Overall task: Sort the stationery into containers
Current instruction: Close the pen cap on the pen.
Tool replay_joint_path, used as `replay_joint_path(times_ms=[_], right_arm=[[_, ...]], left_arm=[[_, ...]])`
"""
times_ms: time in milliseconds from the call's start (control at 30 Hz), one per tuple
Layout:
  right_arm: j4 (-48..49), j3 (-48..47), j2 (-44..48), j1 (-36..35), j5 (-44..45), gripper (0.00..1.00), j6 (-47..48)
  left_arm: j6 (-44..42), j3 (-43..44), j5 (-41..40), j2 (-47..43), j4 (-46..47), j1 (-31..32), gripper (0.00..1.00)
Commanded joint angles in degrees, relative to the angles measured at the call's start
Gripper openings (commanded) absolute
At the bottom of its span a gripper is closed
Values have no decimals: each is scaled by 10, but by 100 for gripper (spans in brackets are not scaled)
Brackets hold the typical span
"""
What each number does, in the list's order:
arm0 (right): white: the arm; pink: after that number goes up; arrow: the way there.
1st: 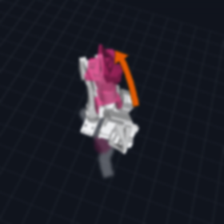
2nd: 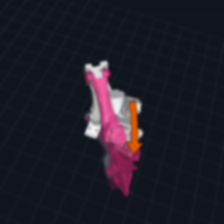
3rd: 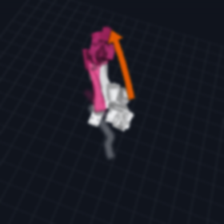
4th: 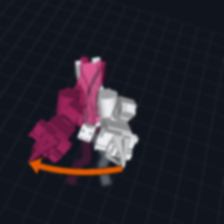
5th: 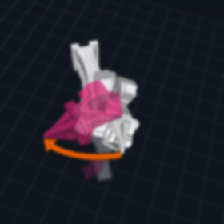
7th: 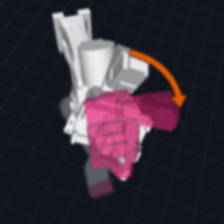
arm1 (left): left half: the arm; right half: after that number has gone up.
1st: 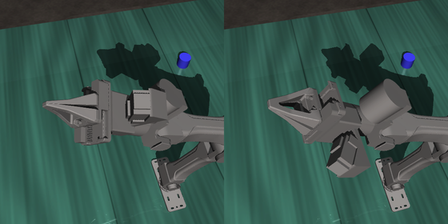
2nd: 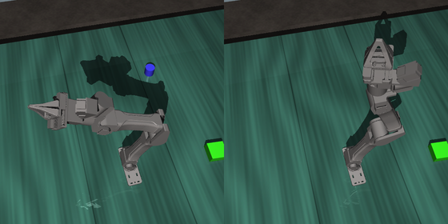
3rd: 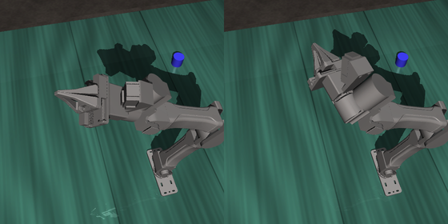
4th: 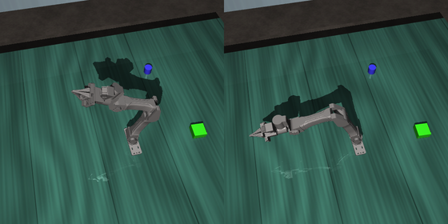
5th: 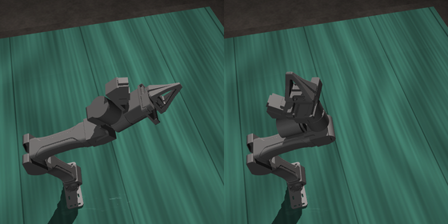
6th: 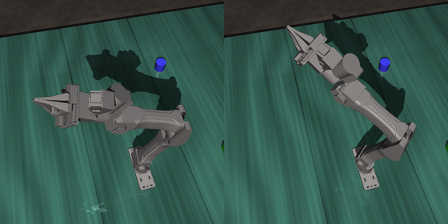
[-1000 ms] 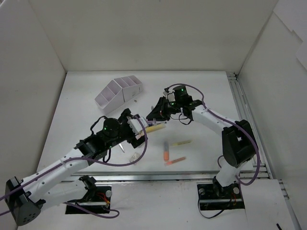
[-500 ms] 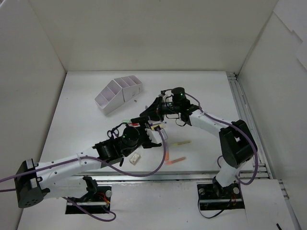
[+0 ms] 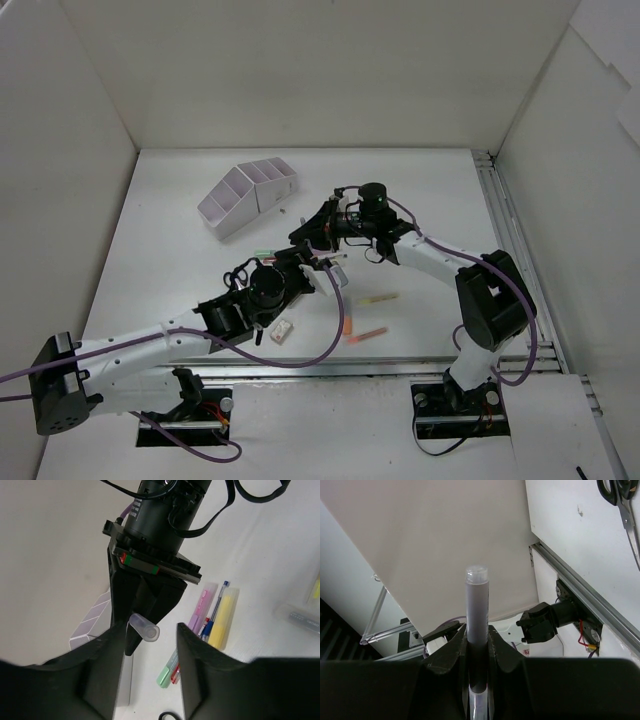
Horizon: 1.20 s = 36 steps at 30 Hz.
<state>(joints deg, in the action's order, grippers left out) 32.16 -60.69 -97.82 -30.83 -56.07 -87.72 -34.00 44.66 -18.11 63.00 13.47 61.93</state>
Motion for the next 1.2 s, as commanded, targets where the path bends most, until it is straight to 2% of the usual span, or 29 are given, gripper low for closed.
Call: replay_joint_path(times_ms=[0, 67, 133, 200, 367, 500, 600, 667, 700, 833, 933, 967, 1067, 1167], right_arm=[[67, -5, 31, -3, -20, 0, -31], [72, -7, 32, -5, -20, 0, -36], [74, -14, 32, -9, -23, 0, -36], [75, -15, 32, -15, -24, 0, -36], [77, -6, 32, -16, -18, 0, -37], [77, -10, 31, -25, -22, 6, -37], [77, -9, 30, -27, -19, 10, -40], [77, -10, 28, -26, -18, 18, -42], [78, -12, 28, -27, -18, 18, -44], [79, -17, 29, -26, -2, 36, -38], [79, -29, 28, -26, 6, 51, -36], [79, -31, 25, -26, 8, 65, -34], [79, -41, 18, -22, 17, 79, -36], [81, -50, 16, -11, 25, 81, -33]], left_arm=[[-11, 1, -6, -12, 59, 4, 35], [-12, 0, -7, -11, 61, 4, 26], [-12, -1, -9, -8, 66, 4, 24], [-12, 1, -12, -7, 71, 4, 17], [-15, -5, -11, -11, 83, 4, 12], [-18, -10, -1, -17, 93, 4, 0], [-20, -10, -1, -21, 100, 4, 0], [-21, -11, -3, -21, 105, 4, 0], [-20, -11, -2, -21, 106, 4, 0], [-20, -10, 11, -24, 101, 4, 0], [-19, -10, 11, -28, 97, 4, 0], [-18, -11, 12, -28, 96, 4, 0], [-12, -13, 21, -39, 88, 4, 0], [-9, -19, 21, -51, 88, 4, 0]])
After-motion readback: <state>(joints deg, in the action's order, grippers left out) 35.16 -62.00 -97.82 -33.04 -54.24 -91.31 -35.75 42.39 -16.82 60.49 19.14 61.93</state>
